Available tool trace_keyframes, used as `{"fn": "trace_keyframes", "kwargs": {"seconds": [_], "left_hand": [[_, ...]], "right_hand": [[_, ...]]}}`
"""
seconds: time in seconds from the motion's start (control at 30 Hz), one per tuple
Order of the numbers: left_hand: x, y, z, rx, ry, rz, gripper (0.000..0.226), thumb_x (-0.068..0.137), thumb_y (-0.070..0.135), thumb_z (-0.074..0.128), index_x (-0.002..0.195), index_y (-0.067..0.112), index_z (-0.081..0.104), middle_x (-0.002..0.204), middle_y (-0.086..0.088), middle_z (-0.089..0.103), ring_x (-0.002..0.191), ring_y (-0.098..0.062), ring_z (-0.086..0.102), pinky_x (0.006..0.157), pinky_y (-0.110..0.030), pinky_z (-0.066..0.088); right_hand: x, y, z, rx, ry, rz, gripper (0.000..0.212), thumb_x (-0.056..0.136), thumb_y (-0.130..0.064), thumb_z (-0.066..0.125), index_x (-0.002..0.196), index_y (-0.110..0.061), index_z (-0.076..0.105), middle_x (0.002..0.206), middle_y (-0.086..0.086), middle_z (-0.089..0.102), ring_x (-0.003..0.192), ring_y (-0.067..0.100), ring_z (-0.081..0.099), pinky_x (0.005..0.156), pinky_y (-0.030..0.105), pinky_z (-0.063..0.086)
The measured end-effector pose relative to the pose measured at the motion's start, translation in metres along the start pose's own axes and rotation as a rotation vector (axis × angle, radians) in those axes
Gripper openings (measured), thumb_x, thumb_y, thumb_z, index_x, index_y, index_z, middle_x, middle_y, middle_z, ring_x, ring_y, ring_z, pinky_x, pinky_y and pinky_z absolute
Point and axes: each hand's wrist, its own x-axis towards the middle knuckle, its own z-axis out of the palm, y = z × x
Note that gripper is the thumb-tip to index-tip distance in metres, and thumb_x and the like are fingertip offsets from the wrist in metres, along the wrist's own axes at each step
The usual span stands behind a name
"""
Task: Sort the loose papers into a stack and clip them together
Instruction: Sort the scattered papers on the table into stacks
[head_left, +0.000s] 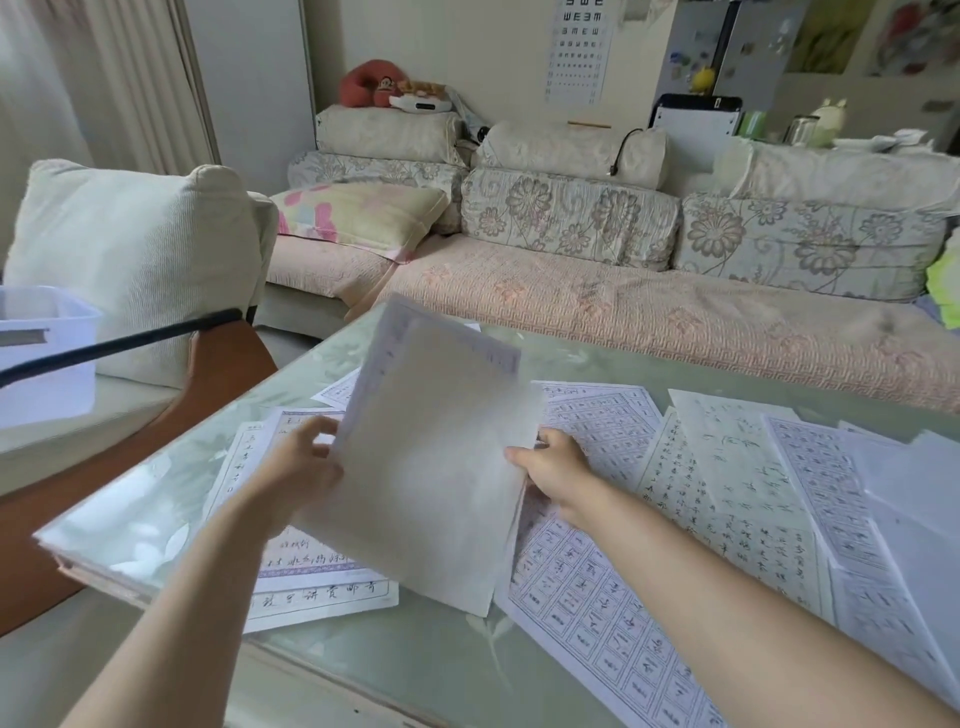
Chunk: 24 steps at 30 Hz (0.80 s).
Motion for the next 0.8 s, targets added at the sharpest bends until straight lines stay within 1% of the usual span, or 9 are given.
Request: {"fn": "trace_keyframes", "kwargs": {"seconds": [0.03,0.1,0.13,0.2,0.33,0.43,0.6,0.7,0.8], "left_hand": [[-0.003,-0.002,-0.006,-0.051,0.001,0.012,0.044,0.082,-0.016,0.048,0.1,0.022,0.06,0.094,-0.008,0.071,0.083,-0.031,0.066,0.081,-0.049,0.054],[-0.01,-0.005,-0.01,-0.156,-0.035,0.032,0.045,0.084,-0.02,0.043,0.096,0.019,0.06,0.096,-0.012,0.071,0.08,-0.031,0.066,0.084,-0.053,0.053],[-0.012,-0.005,-0.01,-0.191,-0.063,0.039,0.046,0.084,-0.022,0.041,0.096,0.018,0.06,0.096,-0.013,0.071,0.079,-0.031,0.065,0.085,-0.054,0.052],[-0.016,-0.005,-0.006,-0.224,-0.117,0.055,0.048,0.084,-0.024,0.038,0.096,0.017,0.06,0.096,-0.014,0.07,0.08,-0.032,0.065,0.088,-0.055,0.05],[-0.016,0.0,-0.002,-0.161,-0.157,0.08,0.059,0.081,-0.022,0.041,0.099,0.028,0.064,0.093,-0.014,0.073,0.083,-0.032,0.069,0.084,-0.052,0.053],[-0.018,0.015,-0.002,-0.167,-0.139,0.144,0.05,0.084,-0.01,0.06,0.106,0.035,0.063,0.09,-0.004,0.076,0.083,-0.026,0.072,0.08,-0.043,0.056],[-0.026,0.048,0.011,-0.316,0.042,0.344,0.024,0.089,0.004,0.066,0.101,0.025,0.066,0.083,0.001,0.076,0.074,-0.019,0.072,0.069,-0.035,0.057],[-0.035,0.07,0.025,-0.357,0.173,0.448,0.011,0.091,0.014,0.066,0.091,0.025,0.067,0.074,0.006,0.075,0.064,-0.012,0.069,0.065,-0.034,0.057],[-0.042,0.086,0.042,-0.379,0.188,0.508,0.009,0.092,0.017,0.063,0.09,0.025,0.067,0.075,0.005,0.074,0.065,-0.014,0.068,0.065,-0.035,0.056]], "right_hand": [[-0.002,-0.002,0.0,0.013,-0.014,-0.012,0.064,0.072,-0.032,0.077,0.13,-0.017,0.054,0.122,0.002,0.063,0.1,0.021,0.063,0.089,0.035,0.05],[-0.006,-0.007,0.0,0.108,-0.072,-0.054,0.049,0.082,-0.022,0.077,0.121,-0.026,0.047,0.109,-0.007,0.061,0.099,0.015,0.062,0.098,0.034,0.045],[-0.006,-0.01,-0.001,0.149,-0.097,-0.076,0.04,0.082,-0.017,0.077,0.113,-0.02,0.051,0.105,-0.009,0.064,0.098,0.012,0.063,0.102,0.033,0.042],[-0.004,-0.013,-0.001,0.204,-0.085,-0.125,0.038,0.08,-0.007,0.076,0.113,-0.014,0.06,0.11,-0.002,0.071,0.105,0.016,0.065,0.108,0.04,0.043],[-0.009,-0.019,-0.01,0.205,-0.049,-0.166,0.037,0.08,0.007,0.07,0.111,-0.014,0.064,0.11,0.006,0.073,0.105,0.023,0.068,0.102,0.045,0.05],[-0.013,-0.021,-0.016,0.221,-0.074,-0.232,0.03,0.082,0.005,0.072,0.109,-0.007,0.067,0.106,0.01,0.075,0.101,0.024,0.071,0.094,0.039,0.056],[-0.028,-0.043,-0.021,0.322,0.002,-0.366,0.016,0.091,-0.016,0.069,0.105,-0.009,0.067,0.101,0.002,0.074,0.092,0.014,0.068,0.088,0.031,0.052],[-0.032,-0.056,-0.03,0.256,-0.018,-0.404,0.035,0.089,-0.033,0.068,0.12,-0.018,0.06,0.114,-0.005,0.071,0.106,0.01,0.066,0.095,0.031,0.051],[-0.038,-0.06,-0.051,0.237,0.009,-0.445,0.031,0.085,-0.007,0.071,0.113,-0.018,0.062,0.108,-0.002,0.074,0.098,0.01,0.07,0.087,0.026,0.055]]}}
